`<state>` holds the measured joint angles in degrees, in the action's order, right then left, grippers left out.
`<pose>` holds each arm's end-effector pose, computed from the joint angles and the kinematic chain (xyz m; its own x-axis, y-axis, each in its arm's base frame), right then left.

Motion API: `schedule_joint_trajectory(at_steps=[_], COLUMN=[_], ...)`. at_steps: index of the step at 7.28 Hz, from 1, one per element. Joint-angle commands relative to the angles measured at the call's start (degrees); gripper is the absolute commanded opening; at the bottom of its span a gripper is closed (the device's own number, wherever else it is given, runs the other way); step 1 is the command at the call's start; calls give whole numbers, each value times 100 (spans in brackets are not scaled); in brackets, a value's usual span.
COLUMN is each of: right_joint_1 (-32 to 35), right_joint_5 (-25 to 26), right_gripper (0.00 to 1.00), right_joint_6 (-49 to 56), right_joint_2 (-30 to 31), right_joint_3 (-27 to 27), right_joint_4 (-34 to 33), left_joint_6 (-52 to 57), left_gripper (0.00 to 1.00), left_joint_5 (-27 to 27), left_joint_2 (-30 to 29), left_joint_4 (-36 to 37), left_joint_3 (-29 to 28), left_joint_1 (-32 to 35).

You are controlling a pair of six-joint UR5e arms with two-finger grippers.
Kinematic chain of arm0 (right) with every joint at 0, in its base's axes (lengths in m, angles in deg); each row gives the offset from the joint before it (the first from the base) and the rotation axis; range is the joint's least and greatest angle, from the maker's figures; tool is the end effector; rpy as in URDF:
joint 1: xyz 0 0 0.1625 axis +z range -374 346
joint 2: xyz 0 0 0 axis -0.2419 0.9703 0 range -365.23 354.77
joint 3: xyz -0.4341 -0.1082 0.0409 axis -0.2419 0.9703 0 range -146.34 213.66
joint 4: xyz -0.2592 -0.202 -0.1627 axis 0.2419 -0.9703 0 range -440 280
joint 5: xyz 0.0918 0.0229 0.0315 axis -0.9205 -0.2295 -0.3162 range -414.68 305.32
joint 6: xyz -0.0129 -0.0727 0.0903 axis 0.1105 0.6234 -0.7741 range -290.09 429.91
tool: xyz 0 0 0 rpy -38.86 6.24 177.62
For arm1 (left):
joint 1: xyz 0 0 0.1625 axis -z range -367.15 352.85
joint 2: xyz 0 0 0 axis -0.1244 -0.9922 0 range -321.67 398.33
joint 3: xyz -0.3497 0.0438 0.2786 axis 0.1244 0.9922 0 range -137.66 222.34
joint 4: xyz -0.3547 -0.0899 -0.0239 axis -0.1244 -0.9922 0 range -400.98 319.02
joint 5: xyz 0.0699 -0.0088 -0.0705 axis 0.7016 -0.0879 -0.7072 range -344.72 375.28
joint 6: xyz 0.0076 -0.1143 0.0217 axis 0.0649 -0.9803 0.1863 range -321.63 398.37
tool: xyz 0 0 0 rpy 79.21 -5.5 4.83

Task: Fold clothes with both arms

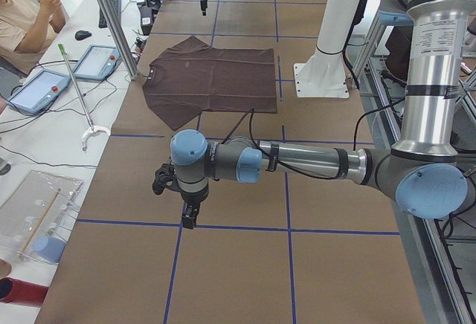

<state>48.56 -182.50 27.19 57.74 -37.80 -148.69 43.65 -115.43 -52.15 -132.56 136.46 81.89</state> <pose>-0.2560 -0.6270 0.5426 0.6833 0.0563 0.7280 -0.0866 0.9962 0.0042 -0.0497 -0.4538 0.6615 0.7520 0.1741 -0.6357 -0.0864 0.9822 0.1667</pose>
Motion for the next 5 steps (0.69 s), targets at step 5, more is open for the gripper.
schedule_joint_trajectory(at_steps=[5], right_joint_1=[-569], right_joint_5=[626], right_gripper=[86], right_joint_6=[-1836], right_joint_2=[-996], right_joint_3=[1283], right_joint_4=[1069], left_joint_6=[8], left_gripper=[100], left_joint_5=[1], left_joint_2=[12], left_joint_4=[0], left_joint_3=[0], left_joint_1=[0])
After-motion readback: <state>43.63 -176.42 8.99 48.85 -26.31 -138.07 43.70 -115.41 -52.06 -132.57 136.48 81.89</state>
